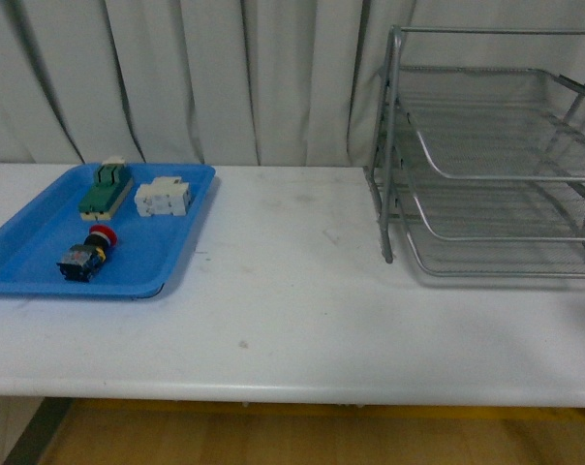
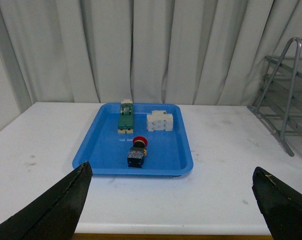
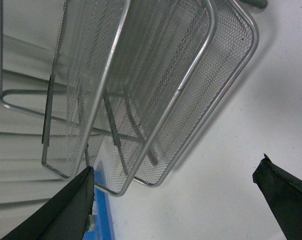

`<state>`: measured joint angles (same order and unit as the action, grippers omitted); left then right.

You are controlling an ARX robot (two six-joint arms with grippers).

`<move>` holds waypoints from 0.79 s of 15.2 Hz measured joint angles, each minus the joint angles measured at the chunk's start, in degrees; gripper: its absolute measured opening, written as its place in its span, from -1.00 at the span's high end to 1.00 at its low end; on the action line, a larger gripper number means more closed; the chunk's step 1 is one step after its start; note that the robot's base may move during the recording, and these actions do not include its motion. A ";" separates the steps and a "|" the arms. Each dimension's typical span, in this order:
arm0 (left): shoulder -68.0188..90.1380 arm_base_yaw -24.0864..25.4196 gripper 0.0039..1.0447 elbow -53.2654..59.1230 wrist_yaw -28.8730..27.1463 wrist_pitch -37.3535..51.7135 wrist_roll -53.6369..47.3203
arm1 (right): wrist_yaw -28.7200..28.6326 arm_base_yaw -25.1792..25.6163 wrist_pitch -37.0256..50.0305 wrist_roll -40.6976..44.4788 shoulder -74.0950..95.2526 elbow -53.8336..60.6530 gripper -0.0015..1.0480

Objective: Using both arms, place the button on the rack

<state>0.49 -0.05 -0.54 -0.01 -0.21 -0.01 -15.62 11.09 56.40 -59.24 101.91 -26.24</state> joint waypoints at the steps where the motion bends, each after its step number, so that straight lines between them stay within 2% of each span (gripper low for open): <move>1: 0.00 0.00 -0.88 0.00 0.00 -0.02 0.00 | 0.63 -0.76 0.15 -1.88 3.41 -2.64 -0.87; 7: 0.00 0.00 -0.88 0.00 0.00 0.00 0.00 | 2.08 -4.87 -1.11 -7.80 13.40 -14.38 -0.87; 12: 0.00 0.00 -0.88 0.00 0.00 -0.02 0.00 | 4.98 -7.45 -5.92 -9.31 20.46 -24.74 -0.87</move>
<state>0.49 -0.05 -0.54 -0.01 -0.23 -0.01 -10.63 3.64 50.48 -68.55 122.37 -50.98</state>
